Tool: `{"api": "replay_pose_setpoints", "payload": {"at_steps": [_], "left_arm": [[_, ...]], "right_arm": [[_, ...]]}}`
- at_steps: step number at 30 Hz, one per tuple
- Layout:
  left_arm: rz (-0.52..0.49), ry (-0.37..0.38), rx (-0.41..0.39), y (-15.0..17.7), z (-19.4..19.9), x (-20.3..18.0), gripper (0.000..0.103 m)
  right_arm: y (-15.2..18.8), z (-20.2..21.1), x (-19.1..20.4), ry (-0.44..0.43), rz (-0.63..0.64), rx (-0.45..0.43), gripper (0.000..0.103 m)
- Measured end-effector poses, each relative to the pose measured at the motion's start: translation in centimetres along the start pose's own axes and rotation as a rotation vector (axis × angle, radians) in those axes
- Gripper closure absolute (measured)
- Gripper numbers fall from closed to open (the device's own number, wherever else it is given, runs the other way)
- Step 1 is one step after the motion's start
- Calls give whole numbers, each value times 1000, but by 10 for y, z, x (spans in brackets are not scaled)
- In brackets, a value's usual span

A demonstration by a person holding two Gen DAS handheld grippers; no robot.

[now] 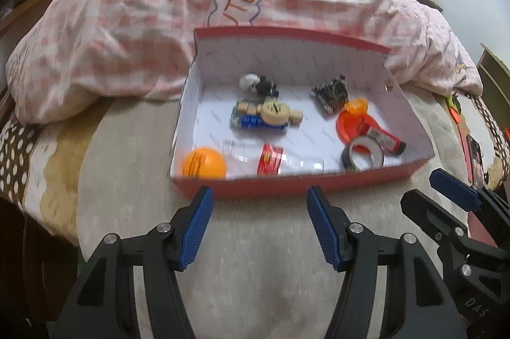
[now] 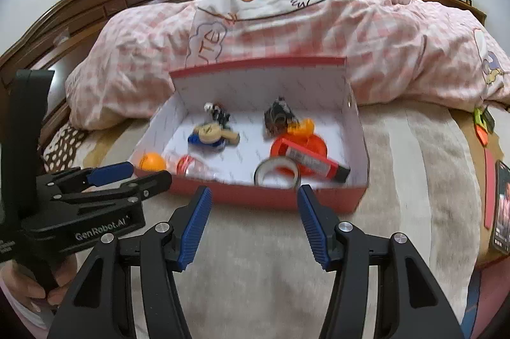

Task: Organize objects

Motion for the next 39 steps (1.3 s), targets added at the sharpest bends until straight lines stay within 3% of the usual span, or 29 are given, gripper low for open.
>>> {"api": "replay_pose_setpoints", "payload": {"at_steps": [19, 39], "left_arm": [[-12, 13, 89, 61, -15, -10, 41], [-35, -16, 86, 65, -22, -15, 39]], "right_arm": [[63, -6, -4, 97, -42, 57, 46], [71, -20, -10, 88, -74, 93, 46]]}}
Point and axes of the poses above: each gripper's, at about its wrist camera, not at the fingertips, and z roughly against the way its jaws point, x to its left, y to its underside, the point moved 2 cm from there along -z, roughly the way its jaws point, and after that the axes turned 4 degrees about -z, right-handed, at the moved point
